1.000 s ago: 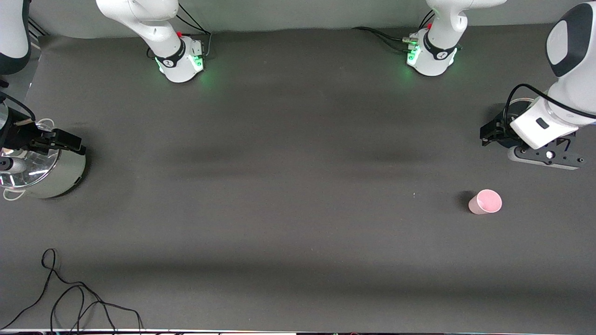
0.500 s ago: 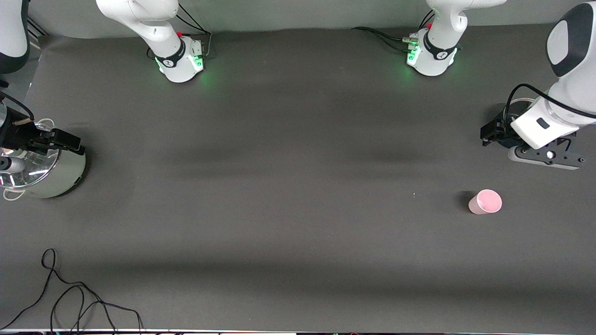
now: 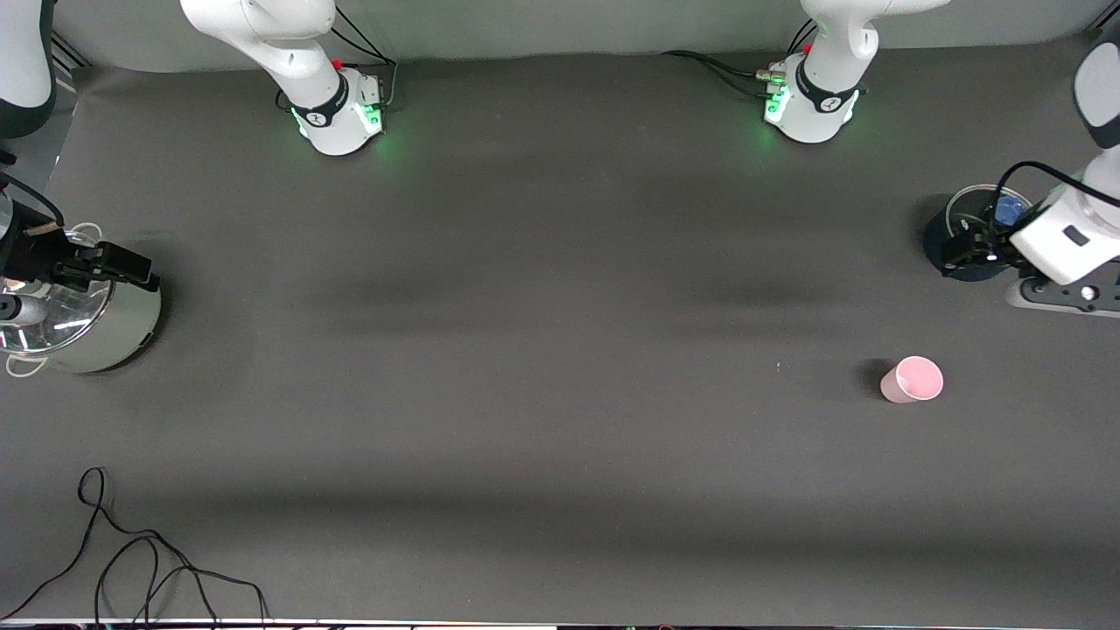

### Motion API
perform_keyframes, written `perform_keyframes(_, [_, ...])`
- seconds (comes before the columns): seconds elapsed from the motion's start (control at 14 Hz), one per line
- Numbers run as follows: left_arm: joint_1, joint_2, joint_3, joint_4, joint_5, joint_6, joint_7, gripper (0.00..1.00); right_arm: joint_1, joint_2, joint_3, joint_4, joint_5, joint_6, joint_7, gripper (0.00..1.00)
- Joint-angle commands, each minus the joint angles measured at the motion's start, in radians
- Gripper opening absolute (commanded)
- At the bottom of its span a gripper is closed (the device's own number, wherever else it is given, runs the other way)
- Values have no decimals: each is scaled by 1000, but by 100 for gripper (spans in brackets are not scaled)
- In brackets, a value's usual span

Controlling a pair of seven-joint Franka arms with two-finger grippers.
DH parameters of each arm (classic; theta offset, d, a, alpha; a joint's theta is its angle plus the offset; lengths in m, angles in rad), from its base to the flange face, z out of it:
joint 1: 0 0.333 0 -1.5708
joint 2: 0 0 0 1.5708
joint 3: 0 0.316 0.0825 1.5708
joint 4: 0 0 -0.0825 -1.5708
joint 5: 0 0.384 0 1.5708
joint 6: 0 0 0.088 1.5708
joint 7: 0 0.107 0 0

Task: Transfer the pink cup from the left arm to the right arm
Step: 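Move the open left gripper down over the pink cup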

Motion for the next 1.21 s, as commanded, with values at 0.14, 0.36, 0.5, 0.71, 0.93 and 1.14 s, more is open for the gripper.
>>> perform_keyframes(0.14, [46,56,-3,49,-8,8,54,99,12,9,-10,22,-6,-14,-16,100])
perform_keyframes(0.36, [77,106,8,104,-10,3,76,99,12,9,-10,22,-6,-14,-16,100])
perform_keyframes(0.5, [100,135,8,118,-11,15,150,99,12,9,-10,22,-6,-14,-16,100])
perform_keyframes(0.71, [170,180,8,128,-111,41,361,99,12,9,-10,22,-6,-14,-14,100])
perform_keyframes(0.93, [255,253,9,128,-201,113,640,99,12,9,-10,21,-6,-14,-16,100])
perform_keyframes(1.14, [318,327,9,128,-313,184,968,99,10,9,-10,22,-6,-14,-16,100])
